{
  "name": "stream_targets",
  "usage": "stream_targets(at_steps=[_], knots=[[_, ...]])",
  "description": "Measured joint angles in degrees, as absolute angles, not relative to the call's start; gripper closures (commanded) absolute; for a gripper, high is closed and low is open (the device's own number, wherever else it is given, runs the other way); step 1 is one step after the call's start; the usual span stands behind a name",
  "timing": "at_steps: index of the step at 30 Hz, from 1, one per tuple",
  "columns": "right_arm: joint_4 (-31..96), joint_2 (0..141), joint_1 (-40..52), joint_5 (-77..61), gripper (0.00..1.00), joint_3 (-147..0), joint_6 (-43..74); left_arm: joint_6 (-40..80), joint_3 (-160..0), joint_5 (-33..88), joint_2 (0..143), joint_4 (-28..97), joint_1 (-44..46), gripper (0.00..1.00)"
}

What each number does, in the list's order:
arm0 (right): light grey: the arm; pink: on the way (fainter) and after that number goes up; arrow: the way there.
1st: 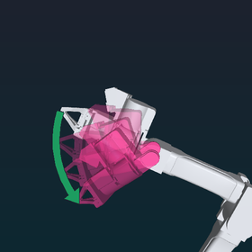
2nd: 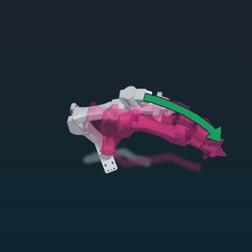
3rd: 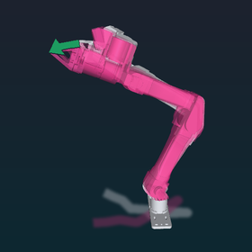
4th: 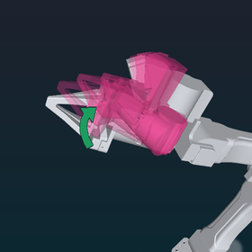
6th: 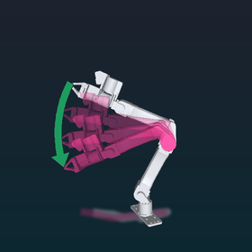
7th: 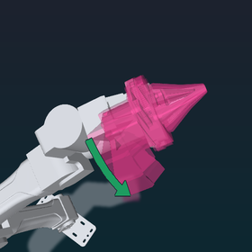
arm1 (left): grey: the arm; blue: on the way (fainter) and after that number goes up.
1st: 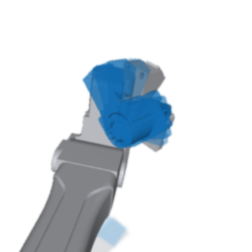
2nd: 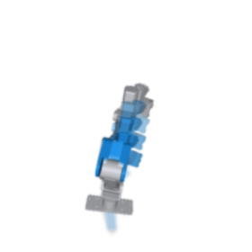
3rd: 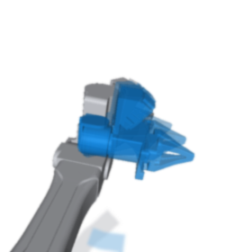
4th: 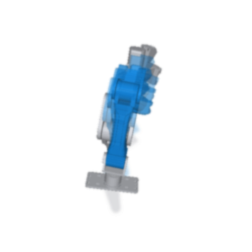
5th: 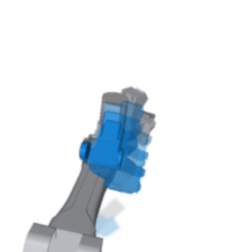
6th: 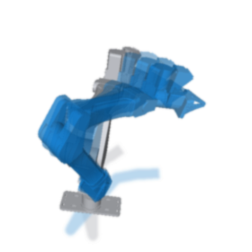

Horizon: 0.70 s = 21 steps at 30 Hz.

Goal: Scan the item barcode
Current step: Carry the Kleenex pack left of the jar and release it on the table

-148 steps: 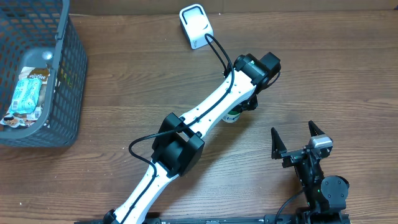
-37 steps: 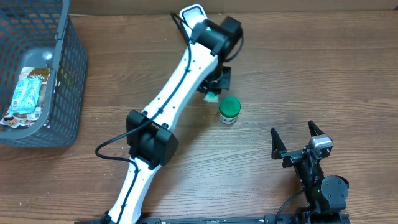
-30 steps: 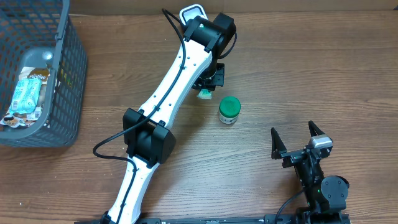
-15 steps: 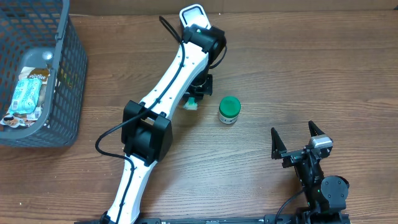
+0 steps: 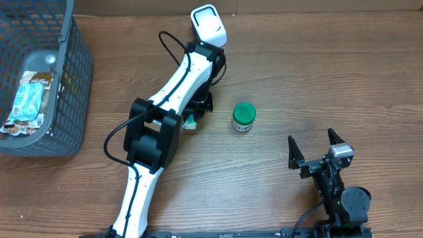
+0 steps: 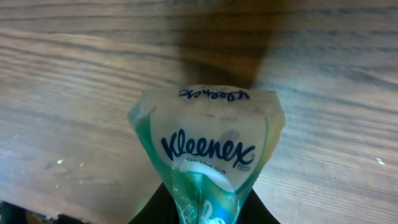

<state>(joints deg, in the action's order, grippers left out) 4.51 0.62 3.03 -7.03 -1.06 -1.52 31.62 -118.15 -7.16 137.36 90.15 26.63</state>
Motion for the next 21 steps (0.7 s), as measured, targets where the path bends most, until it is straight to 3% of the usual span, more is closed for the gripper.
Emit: stream_targets(at_steps=[2,3,5,6,10,21], knots=[[4.5,0.6,3.0,-7.0,0.00,-1.1,-1.5,31.7,-116.2,-7.2,137.4,88.1,26.6,0.77],[4.5,0.6,3.0,-7.0,0.00,-1.1,-1.5,31.8,-115.3,-7.2,137.4,87.2,26.6,0.65],[4.5,0.6,3.0,-7.1,0.00,-1.1,-1.5,31.9,-114.1,-7.2,137.4,86.5,26.6,0.24],[4.5,0.6,3.0,-7.0,0.00,-1.1,-1.5,32.2,-113.6,-7.2,137.4,86.4,26.6,0.16],[4.5,0.6,3.0,-7.0,0.00,-1.1,-1.5,32.4,-113.3,-6.9,137.4,86.5,26.6,0.16],[4.5,0.6,3.0,-7.0,0.00,-1.1,-1.5,29.3,-114.1,-2.8,137.2,87.6,24.1,0.30]])
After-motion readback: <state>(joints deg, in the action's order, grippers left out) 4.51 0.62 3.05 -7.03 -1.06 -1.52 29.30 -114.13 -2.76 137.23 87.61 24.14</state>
